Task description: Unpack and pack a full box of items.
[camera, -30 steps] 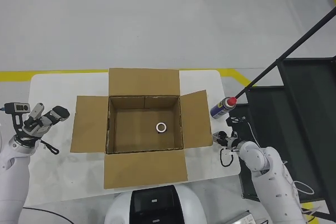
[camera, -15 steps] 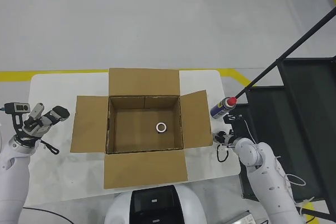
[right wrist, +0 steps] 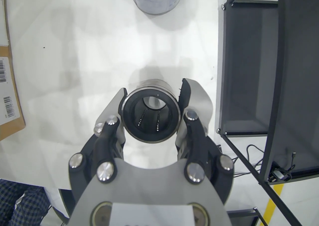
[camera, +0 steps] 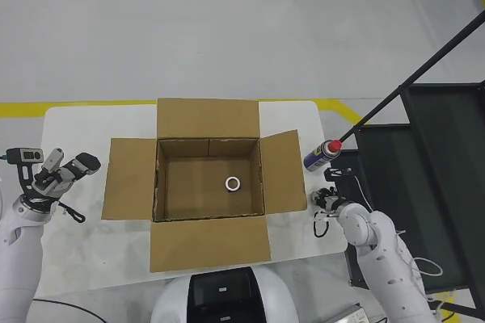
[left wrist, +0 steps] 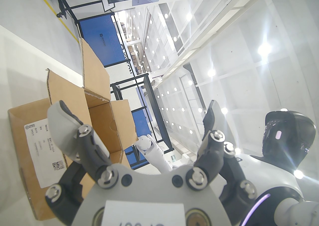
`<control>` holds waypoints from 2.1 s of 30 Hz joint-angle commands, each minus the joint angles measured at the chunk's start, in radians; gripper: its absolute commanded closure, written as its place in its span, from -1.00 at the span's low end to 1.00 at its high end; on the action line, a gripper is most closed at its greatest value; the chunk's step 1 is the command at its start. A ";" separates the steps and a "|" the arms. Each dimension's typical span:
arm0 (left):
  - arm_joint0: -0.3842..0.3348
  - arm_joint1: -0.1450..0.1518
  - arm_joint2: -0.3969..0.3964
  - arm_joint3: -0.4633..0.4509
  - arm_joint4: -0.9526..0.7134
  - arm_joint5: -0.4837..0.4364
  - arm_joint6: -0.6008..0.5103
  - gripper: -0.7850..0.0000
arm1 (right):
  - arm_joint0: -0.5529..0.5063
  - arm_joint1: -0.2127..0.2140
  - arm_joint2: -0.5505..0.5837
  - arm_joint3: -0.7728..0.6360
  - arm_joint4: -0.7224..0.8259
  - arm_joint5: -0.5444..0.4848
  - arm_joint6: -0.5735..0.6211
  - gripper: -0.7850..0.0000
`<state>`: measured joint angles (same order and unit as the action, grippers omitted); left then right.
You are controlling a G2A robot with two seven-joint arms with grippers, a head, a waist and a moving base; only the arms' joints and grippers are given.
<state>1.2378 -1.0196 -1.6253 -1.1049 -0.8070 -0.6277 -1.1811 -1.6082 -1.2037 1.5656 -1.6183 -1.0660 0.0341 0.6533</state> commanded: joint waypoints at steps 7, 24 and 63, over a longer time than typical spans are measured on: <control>0.000 0.000 0.000 0.000 0.000 0.000 0.000 -1.00 | -0.195 0.009 0.106 -0.312 0.026 0.008 0.014 1.00; 0.000 0.000 0.000 0.000 0.000 0.000 0.000 -1.00 | -0.320 0.014 0.181 -0.732 0.053 -0.092 -0.037 1.00; 0.000 0.000 0.000 0.000 0.000 0.000 0.000 -1.00 | 0.083 -0.006 -0.352 -0.622 -0.136 -0.075 0.219 1.00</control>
<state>1.2378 -1.0196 -1.6253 -1.1049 -0.8070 -0.6277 -1.1811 -1.5506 -1.2083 1.2311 -2.2580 -1.1901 -0.0372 0.8649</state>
